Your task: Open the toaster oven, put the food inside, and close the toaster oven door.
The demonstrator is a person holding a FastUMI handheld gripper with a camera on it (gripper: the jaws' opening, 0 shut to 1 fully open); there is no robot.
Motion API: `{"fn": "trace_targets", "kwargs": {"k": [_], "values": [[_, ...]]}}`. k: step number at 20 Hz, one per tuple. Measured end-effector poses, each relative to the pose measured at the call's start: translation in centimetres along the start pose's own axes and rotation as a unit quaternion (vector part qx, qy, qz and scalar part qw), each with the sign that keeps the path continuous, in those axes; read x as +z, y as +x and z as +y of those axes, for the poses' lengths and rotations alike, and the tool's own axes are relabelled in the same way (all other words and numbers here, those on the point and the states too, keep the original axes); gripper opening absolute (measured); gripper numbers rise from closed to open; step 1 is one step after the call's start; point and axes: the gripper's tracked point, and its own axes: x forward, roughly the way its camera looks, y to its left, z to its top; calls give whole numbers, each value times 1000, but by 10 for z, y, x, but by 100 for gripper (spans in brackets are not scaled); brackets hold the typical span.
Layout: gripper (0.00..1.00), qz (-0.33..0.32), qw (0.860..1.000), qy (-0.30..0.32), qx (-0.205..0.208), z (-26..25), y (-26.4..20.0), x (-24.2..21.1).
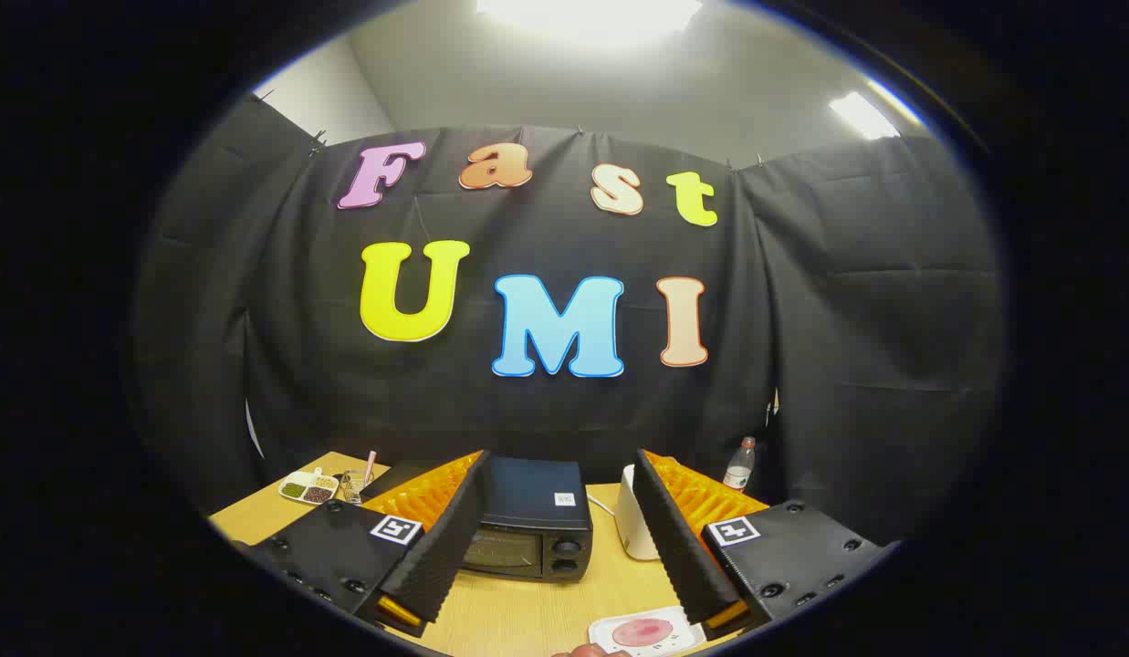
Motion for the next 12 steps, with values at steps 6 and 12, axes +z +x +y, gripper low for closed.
{"fn": "trace_targets", "kwargs": {"k": [6,12], "values": [[98,1,1000,0,-7,-7,1,-1],[98,15,1000,13,-10,-13,6,-8]]}}
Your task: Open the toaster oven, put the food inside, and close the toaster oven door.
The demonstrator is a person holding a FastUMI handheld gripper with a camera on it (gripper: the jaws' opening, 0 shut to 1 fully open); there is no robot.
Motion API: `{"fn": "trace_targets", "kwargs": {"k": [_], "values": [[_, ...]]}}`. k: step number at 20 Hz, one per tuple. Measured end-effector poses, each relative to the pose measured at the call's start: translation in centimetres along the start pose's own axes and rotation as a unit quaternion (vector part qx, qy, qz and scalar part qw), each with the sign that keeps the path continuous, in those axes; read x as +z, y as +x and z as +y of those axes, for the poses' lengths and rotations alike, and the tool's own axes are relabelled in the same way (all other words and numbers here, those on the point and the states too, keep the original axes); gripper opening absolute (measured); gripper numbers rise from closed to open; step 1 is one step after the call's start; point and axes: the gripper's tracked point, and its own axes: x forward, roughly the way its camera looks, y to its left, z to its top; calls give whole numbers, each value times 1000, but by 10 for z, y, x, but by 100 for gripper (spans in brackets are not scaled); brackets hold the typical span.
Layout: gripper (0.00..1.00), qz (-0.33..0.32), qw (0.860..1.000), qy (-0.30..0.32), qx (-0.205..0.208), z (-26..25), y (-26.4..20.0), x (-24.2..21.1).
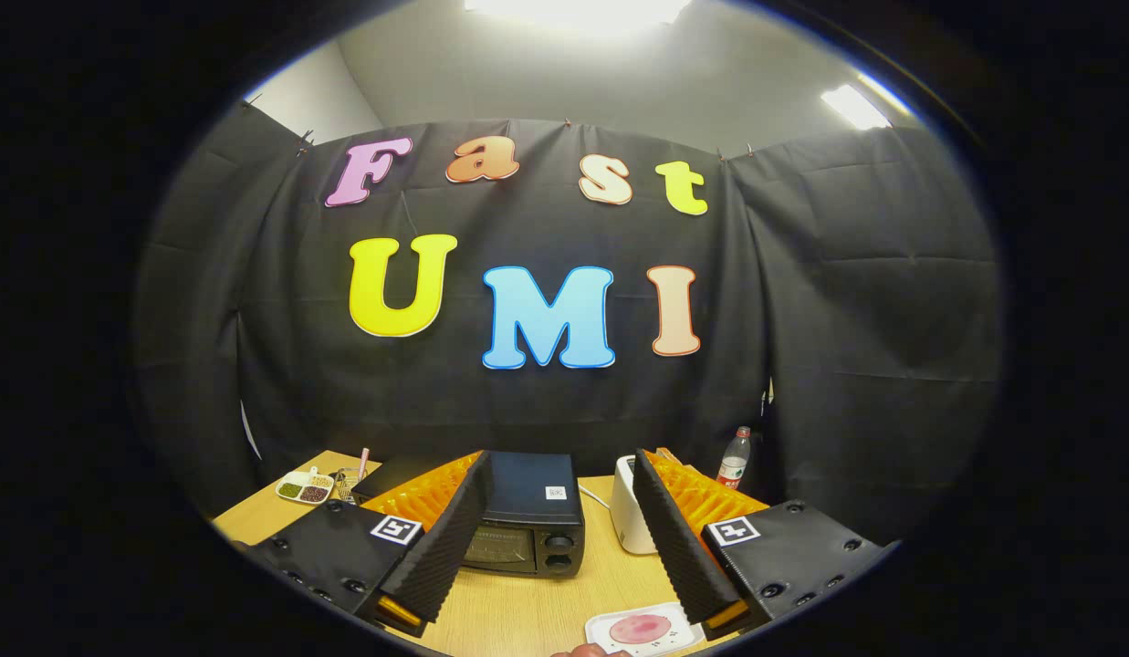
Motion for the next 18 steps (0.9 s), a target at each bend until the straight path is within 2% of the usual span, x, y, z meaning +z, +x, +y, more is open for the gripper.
{"fn": "trace_targets", "kwargs": {"k": [6,18], "values": [[98,11,1000,4,5,12,12,-2],[98,66,997,-3,48,82,59,-39]]}}
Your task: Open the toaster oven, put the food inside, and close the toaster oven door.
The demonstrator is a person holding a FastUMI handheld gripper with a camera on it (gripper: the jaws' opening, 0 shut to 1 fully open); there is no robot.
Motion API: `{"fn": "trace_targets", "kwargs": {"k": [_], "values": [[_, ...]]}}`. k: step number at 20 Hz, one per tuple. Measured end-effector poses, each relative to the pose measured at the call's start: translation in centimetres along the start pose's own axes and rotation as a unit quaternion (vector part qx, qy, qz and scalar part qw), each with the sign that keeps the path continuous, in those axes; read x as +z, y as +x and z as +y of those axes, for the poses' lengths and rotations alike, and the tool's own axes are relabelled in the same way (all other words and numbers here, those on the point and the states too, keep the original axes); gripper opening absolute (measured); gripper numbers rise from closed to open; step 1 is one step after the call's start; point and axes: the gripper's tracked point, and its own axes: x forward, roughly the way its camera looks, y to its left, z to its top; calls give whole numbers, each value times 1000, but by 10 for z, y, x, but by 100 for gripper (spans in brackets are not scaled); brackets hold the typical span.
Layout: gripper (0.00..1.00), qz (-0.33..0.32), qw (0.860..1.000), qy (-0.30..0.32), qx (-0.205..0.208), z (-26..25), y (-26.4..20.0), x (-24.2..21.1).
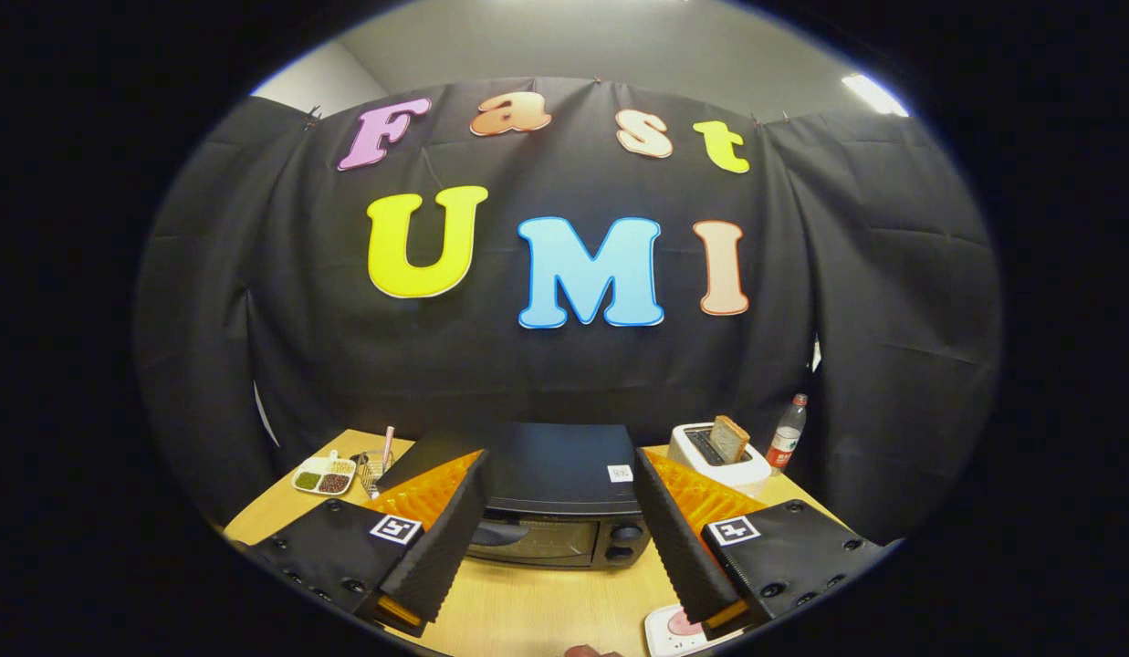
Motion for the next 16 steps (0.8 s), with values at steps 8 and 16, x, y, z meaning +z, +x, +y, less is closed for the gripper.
{"fn": "trace_targets", "kwargs": {"k": [8,16], "values": [[98,45,999,21,5,24,50,-38],[98,104,994,7,17,61,85,-88]]}}
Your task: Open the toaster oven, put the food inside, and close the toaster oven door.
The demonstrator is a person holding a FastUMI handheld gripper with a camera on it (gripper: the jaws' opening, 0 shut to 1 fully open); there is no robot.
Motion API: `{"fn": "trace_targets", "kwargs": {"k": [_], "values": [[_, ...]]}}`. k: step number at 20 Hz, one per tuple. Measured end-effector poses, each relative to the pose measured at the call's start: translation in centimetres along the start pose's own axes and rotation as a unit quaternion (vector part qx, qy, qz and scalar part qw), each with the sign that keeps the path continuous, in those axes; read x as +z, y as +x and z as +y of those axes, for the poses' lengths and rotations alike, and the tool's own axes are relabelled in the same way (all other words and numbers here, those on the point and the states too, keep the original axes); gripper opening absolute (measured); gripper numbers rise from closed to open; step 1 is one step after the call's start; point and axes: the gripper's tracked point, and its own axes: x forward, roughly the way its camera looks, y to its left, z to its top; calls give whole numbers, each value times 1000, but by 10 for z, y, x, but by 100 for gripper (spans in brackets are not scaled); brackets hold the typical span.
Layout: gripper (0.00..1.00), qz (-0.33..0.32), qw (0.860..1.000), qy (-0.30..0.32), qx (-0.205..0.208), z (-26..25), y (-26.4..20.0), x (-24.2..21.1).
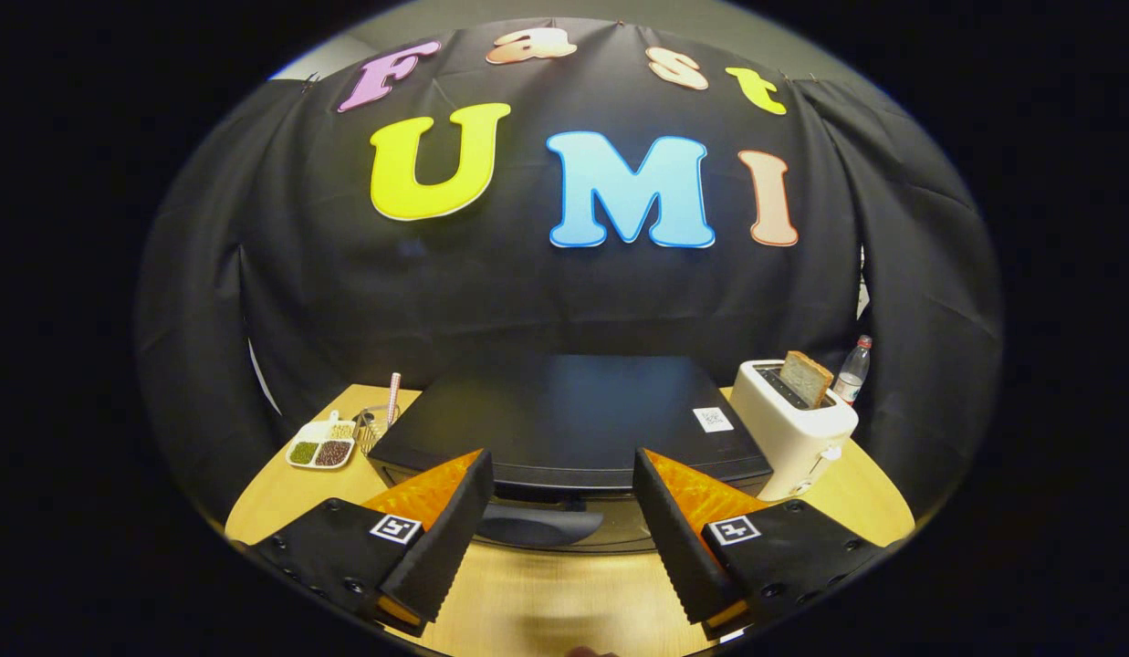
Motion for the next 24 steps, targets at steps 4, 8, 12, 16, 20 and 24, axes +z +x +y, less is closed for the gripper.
{"fn": "trace_targets", "kwargs": {"k": [4,8,12,16,20,24], "values": [[98,34,999,10,-6,8,19,-22],[98,52,998,22,-19,8,27,-31],[99,52,998,15,-20,11,28,-35],[99,65,998,13,-18,12,26,-37],[99,88,996,7,-12,14,15,-46],[99,103,995,10,-8,16,5,-57]]}}
